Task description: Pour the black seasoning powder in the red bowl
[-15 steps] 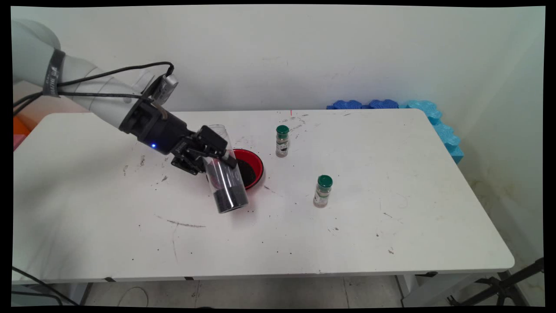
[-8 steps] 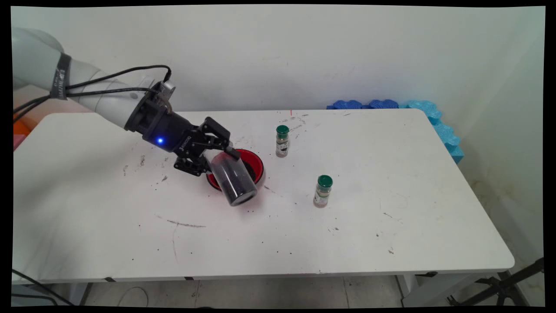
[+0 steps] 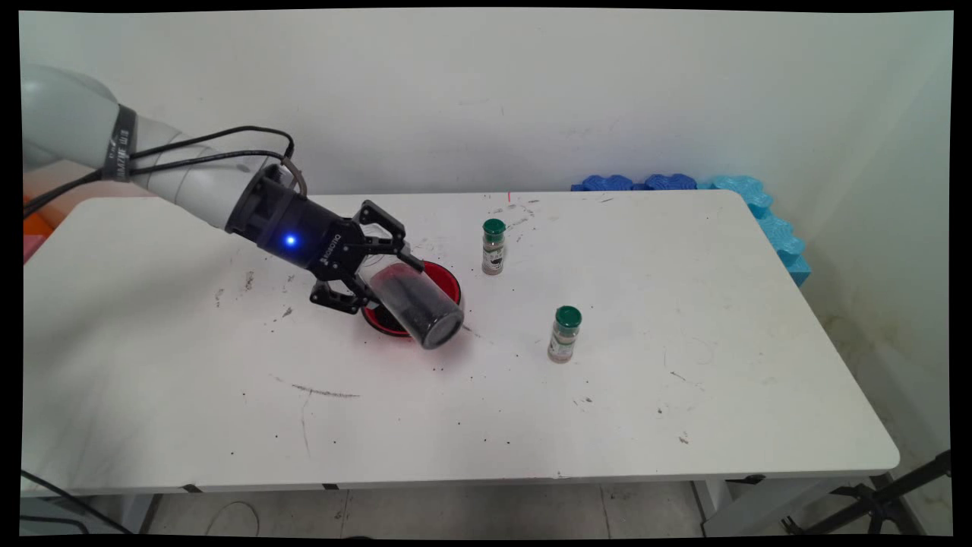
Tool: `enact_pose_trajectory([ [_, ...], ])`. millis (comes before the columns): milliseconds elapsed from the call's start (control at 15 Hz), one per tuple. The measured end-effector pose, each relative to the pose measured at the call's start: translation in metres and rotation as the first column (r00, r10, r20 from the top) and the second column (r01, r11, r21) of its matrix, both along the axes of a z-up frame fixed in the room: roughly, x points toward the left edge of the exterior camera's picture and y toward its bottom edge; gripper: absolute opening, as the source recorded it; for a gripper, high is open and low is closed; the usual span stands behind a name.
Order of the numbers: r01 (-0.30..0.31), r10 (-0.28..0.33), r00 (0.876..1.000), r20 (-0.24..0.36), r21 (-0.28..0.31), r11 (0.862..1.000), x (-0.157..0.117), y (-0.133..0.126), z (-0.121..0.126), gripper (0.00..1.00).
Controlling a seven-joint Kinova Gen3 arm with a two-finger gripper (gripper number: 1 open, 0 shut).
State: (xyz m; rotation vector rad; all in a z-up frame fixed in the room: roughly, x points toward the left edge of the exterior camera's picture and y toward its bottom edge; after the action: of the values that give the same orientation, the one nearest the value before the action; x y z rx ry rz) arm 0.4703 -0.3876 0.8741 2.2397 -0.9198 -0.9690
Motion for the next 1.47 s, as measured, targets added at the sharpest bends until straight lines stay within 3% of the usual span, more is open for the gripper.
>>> enact_pose_trajectory([
  [267,-0.065,0.067,0.997,-0.029,0.067,0.996,0.0,-0.002,-0.005,0.0],
  [800,-0.193,0.217,0.971,-0.099,0.21,0.958,-0.004,-0.004,-0.011,0.0],
  [1467,-0.314,0.396,0.903,-0.165,0.376,0.872,-0.009,-0.004,-0.014,0.0],
])
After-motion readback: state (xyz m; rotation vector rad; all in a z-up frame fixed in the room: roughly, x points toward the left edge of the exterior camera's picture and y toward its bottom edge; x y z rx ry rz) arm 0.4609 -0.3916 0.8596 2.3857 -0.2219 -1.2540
